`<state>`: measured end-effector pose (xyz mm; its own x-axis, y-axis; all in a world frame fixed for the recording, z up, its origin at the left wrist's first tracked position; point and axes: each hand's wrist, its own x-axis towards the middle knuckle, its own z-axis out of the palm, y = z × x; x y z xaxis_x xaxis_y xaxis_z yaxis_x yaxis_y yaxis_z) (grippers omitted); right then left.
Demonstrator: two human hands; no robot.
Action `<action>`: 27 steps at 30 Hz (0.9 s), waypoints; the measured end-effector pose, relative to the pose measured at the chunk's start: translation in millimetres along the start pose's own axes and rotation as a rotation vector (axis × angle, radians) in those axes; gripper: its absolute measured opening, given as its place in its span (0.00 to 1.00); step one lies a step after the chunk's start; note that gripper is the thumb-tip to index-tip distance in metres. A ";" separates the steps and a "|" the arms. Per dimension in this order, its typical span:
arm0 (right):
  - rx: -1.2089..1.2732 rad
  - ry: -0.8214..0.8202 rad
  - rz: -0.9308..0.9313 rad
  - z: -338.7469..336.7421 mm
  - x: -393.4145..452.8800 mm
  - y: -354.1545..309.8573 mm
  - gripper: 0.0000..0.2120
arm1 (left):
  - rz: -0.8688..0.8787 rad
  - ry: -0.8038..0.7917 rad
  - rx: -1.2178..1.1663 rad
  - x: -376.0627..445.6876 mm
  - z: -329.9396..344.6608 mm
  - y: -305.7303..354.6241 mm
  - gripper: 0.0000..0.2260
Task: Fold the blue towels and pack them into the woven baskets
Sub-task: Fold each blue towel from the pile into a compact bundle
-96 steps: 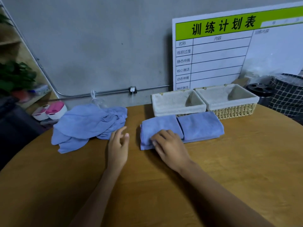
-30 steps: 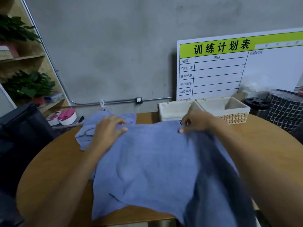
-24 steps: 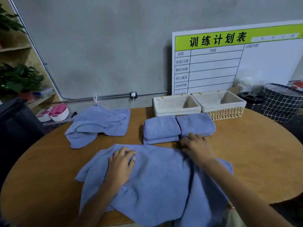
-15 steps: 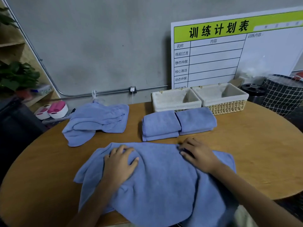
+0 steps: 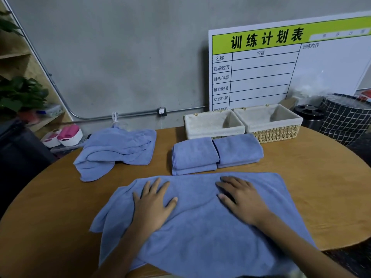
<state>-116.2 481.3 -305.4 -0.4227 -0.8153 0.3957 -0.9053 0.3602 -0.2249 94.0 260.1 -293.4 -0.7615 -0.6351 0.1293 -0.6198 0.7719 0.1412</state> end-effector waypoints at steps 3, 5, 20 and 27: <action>0.074 -0.199 -0.040 -7.5 14.7 27.8 0.36 | 0.015 0.014 0.018 6.5 -6.5 -1.0 0.38; 0.083 -0.247 -0.108 -13.4 25.8 45.4 0.36 | -0.005 0.095 -0.057 13.3 -7.7 -13.8 0.34; 0.040 -0.232 -0.132 -21.8 21.1 66.2 0.34 | -0.146 -0.036 -0.545 25.1 -58.6 -102.7 0.14; 0.037 -0.252 -0.106 -21.3 20.1 66.3 0.34 | -0.217 -0.059 -1.112 50.4 -90.5 -107.5 0.08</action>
<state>-185.5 498.4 -293.4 -0.2980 -0.9363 0.1856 -0.9400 0.2540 -0.2279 139.3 142.7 -213.3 -0.6844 -0.7276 -0.0467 -0.2500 0.1740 0.9525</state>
